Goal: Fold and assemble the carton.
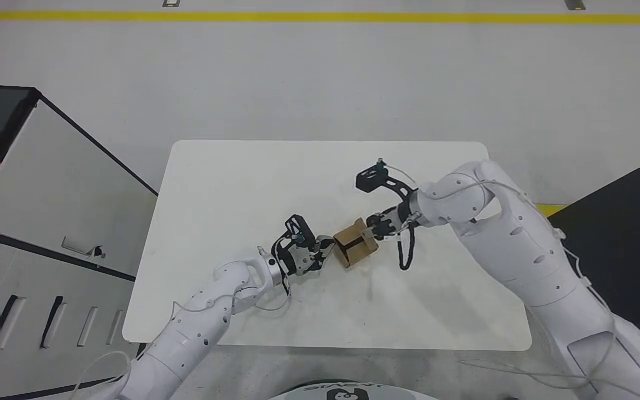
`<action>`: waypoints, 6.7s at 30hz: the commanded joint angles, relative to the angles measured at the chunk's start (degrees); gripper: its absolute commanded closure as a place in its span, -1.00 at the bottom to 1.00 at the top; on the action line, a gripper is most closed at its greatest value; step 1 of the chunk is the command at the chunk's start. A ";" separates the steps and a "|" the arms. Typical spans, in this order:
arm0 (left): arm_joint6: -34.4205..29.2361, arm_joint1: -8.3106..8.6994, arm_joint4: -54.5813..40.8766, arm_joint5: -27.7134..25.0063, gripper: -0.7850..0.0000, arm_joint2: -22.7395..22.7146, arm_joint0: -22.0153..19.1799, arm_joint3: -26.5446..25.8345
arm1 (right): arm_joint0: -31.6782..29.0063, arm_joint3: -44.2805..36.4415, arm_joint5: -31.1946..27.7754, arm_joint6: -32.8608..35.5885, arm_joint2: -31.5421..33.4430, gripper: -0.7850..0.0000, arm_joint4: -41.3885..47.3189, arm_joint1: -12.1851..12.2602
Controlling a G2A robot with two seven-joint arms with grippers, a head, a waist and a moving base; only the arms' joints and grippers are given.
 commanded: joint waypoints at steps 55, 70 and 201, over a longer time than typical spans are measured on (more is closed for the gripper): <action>-1.68 1.62 -1.30 0.79 1.00 -6.70 4.37 -2.94 | 12.63 9.87 1.01 -0.14 -19.17 0.91 -7.03 -8.25; -1.49 1.61 -1.51 1.06 1.00 -7.07 4.52 -2.87 | 13.62 10.72 1.67 0.51 -21.94 0.95 -11.38 -9.80; -0.22 1.21 -0.55 0.15 1.00 -7.02 4.62 -2.40 | 6.19 15.80 3.81 -0.56 -11.40 1.00 -14.79 -12.88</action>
